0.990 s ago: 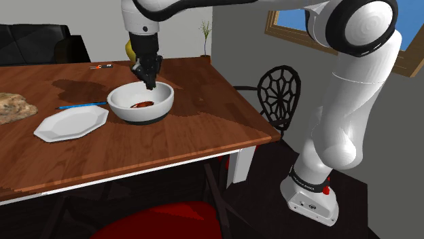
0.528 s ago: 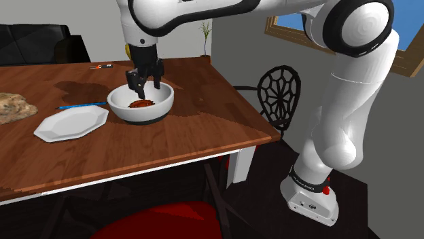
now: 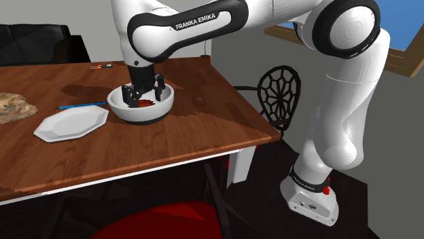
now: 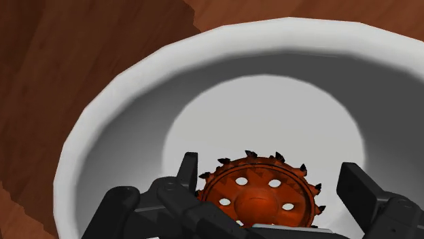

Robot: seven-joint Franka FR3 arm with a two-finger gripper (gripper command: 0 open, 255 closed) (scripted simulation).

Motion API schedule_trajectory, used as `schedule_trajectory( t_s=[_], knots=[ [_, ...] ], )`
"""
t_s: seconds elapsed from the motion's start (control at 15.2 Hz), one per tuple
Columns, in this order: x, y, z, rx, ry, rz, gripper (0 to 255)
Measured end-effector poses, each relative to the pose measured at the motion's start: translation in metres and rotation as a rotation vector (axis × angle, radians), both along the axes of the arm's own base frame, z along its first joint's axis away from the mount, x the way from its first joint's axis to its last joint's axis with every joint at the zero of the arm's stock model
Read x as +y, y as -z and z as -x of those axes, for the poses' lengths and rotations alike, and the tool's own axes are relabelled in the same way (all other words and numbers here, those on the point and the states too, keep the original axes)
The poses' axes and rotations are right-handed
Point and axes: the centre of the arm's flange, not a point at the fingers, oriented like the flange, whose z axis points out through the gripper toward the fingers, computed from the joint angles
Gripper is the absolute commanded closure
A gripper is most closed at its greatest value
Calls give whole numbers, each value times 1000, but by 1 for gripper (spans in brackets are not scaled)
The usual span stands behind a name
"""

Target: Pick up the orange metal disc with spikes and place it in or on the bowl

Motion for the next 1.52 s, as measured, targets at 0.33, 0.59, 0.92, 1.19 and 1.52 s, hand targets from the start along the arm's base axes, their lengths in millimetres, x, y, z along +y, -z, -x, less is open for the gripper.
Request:
schedule_trajectory(
  t_s=[0.33, 0.59, 0.92, 1.19, 1.52],
  knots=[
    [0, 13, -2, 0, 1, 0, 0],
    [0, 13, -2, -1, 1, 0, 255],
    [0, 13, -2, -1, 1, 0, 255],
    [0, 13, -2, -1, 1, 0, 255],
    [-1, -3, -2, -1, 1, -1, 255]
  ],
)
